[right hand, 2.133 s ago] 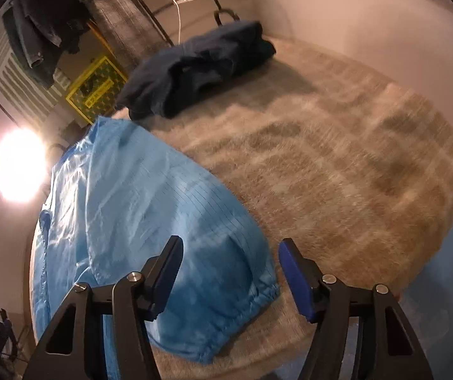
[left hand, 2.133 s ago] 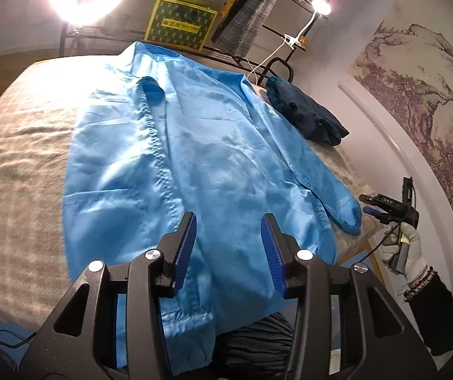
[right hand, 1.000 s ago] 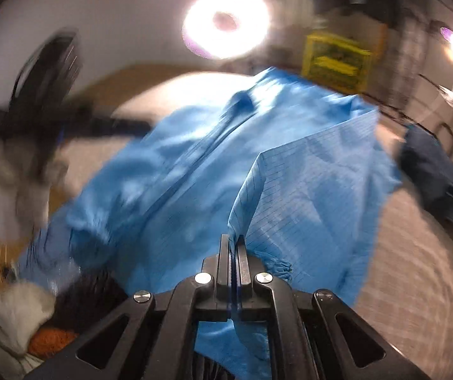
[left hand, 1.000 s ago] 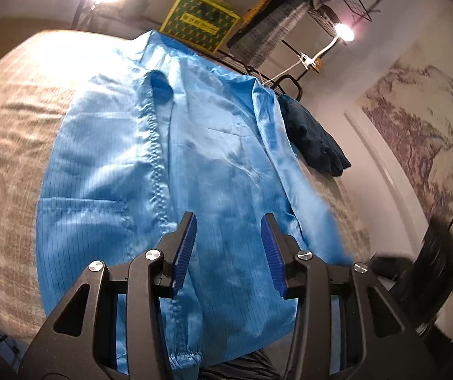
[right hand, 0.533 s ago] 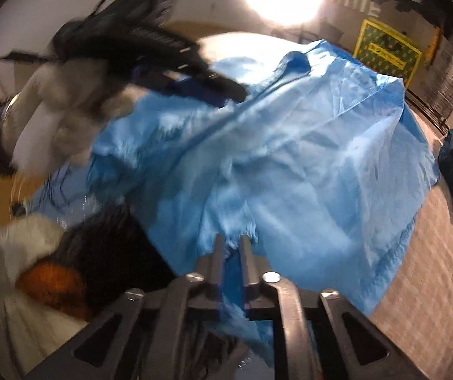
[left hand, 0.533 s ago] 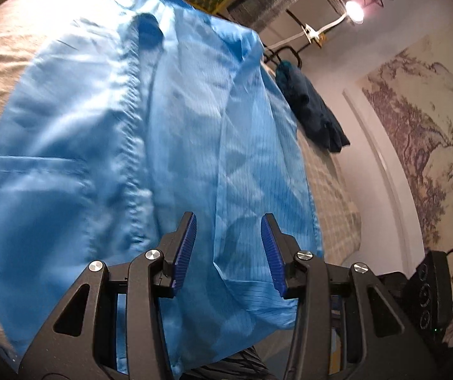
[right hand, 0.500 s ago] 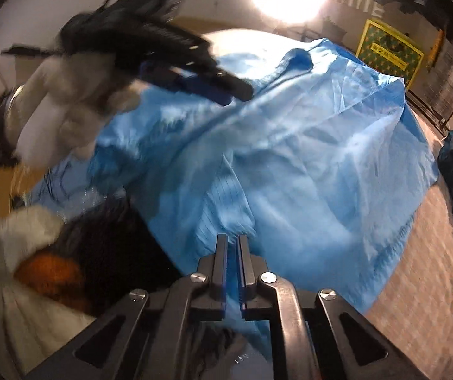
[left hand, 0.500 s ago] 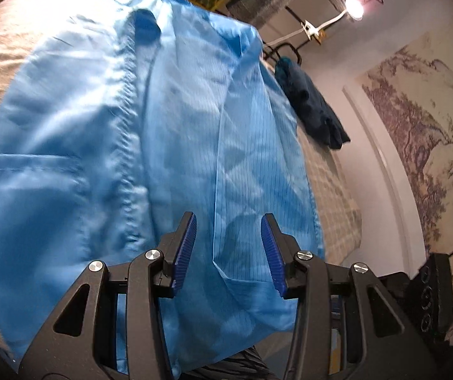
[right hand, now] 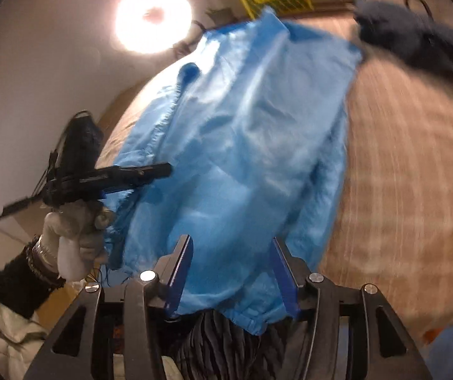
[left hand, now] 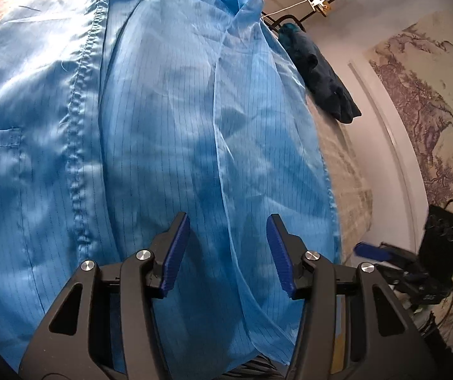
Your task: Fold large clothes
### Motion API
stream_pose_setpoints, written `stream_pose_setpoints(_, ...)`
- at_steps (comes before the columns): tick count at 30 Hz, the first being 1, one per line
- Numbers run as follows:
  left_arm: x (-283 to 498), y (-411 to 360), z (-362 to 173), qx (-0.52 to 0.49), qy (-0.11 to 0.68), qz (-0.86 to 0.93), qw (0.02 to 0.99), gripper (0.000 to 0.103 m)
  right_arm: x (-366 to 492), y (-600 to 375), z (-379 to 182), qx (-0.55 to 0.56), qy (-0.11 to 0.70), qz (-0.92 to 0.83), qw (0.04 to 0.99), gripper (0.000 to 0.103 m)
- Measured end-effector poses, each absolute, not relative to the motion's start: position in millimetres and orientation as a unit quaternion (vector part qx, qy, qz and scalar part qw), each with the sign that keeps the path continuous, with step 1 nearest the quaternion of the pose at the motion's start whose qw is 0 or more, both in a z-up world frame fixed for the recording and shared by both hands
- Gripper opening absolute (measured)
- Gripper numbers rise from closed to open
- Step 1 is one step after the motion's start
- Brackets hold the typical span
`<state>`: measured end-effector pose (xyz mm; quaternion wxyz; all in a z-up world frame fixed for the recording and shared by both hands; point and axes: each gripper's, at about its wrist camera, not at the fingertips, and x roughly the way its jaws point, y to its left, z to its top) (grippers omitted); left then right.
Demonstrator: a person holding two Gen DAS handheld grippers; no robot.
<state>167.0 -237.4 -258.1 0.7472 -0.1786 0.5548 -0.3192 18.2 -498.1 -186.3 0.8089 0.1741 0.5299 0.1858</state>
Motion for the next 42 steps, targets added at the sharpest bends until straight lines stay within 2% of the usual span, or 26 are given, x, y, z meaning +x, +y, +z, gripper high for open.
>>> stream_pose_setpoints(1, 166.5, -238.0, -257.7, -0.176, 0.553, -0.321, 0.749, 0.048, 15.6, -498.3, -193.1, 0.178, 0.537, 0.177, 0.806, 0.054)
stream_pose_setpoints(3, 165.3, -242.6, -259.6, -0.164, 0.557, -0.326, 0.746, 0.023, 16.7, -500.4, -204.5, 0.187, 0.546, 0.166, 0.800, 0.052)
stream_pose_setpoints(5, 164.1, -249.3, -262.4, -0.151, 0.564, -0.332, 0.741, 0.008, 20.7, -501.0, -214.3, 0.207, 0.552, 0.161, 0.792, 0.049)
stream_pose_setpoints(7, 160.3, -253.2, -263.6, -0.142, 0.564, -0.340, 0.738, 0.006, 25.3, -500.8, -221.8, 0.226, 0.554, 0.169, 0.783, 0.024)
stream_pose_setpoints(8, 157.4, -254.9, -263.3, -0.139, 0.563, -0.345, 0.738, 0.003, 27.3, -499.6, -223.9, 0.225, 0.557, 0.168, 0.782, 0.018)
stream_pose_setpoints(9, 153.3, -256.3, -262.7, -0.137, 0.561, -0.349, 0.738, 0.002, 28.5, -497.5, -224.5, 0.218, 0.558, 0.166, 0.783, 0.006)
stream_pose_setpoints(10, 149.0, -257.1, -262.6, -0.136, 0.561, -0.352, 0.737, 0.001, 29.8, -494.8, -223.6, 0.212, 0.560, 0.167, 0.784, 0.003)
stream_pose_setpoints(17, 99.8, -276.6, -257.9, -0.097, 0.571, -0.408, 0.706, 0.000, 20.2, -511.8, -195.2, 0.174, 0.542, 0.147, 0.809, 0.000)
stream_pose_setpoints(22, 90.6, -278.1, -244.0, -0.072, 0.570, -0.422, 0.702, 0.000, 20.5, -515.9, -202.0, 0.160, 0.554, 0.135, 0.806, 0.000)
stream_pose_setpoints(23, 92.0, -275.5, -241.0, -0.064, 0.572, -0.419, 0.702, 0.001, 21.3, -511.4, -201.8, 0.151, 0.558, 0.142, 0.804, 0.001)
stream_pose_setpoints(24, 95.0, -270.1, -236.2, -0.061, 0.573, -0.417, 0.703, 0.001, 23.0, -509.2, -200.9, 0.145, 0.560, 0.153, 0.801, 0.006)
stream_pose_setpoints(26, 102.6, -255.1, -222.0, -0.067, 0.565, -0.410, 0.713, 0.005, 27.0, -508.2, -190.3, 0.127, 0.555, 0.160, 0.807, 0.025)
stream_pose_setpoints(27, 106.3, -248.8, -216.3, -0.070, 0.560, -0.409, 0.717, 0.014, 28.9, -511.7, -181.4, 0.122, 0.544, 0.165, 0.813, 0.037)
stream_pose_setpoints(28, 112.1, -242.8, -208.9, -0.073, 0.555, -0.406, 0.723, 0.022, 31.5, -516.9, -171.1, 0.121, 0.531, 0.170, 0.821, 0.038)
stream_pose_setpoints(29, 123.3, -235.8, -197.2, -0.079, 0.545, -0.401, 0.732, 0.037, 36.0, -523.1, -160.6, 0.124, 0.520, 0.176, 0.826, 0.038)
stream_pose_setpoints(30, 133.2, -232.8, -190.1, -0.083, 0.538, -0.399, 0.738, 0.045, 40.1, -527.7, -152.9, 0.125, 0.512, 0.178, 0.831, 0.038)
stream_pose_setpoints(35, 213.5, -233.0, -152.9, -0.101, 0.511, -0.382, 0.764, 0.046, 78.0, -559.1, -125.2, 0.115, 0.475, 0.141, 0.861, 0.041)
stream_pose_setpoints(37, 245.9, -239.1, -144.2, -0.107, 0.506, -0.376, 0.769, 0.048, 95.3, -573.2, -122.9, 0.115, 0.461, 0.121, 0.872, 0.052)
stream_pose_setpoints(42, 333.3, -268.2, -130.4, -0.123, 0.499, -0.357, 0.780, 0.051, 151.1, -597.6, -128.3, 0.112, 0.446, 0.096, 0.883, 0.064)
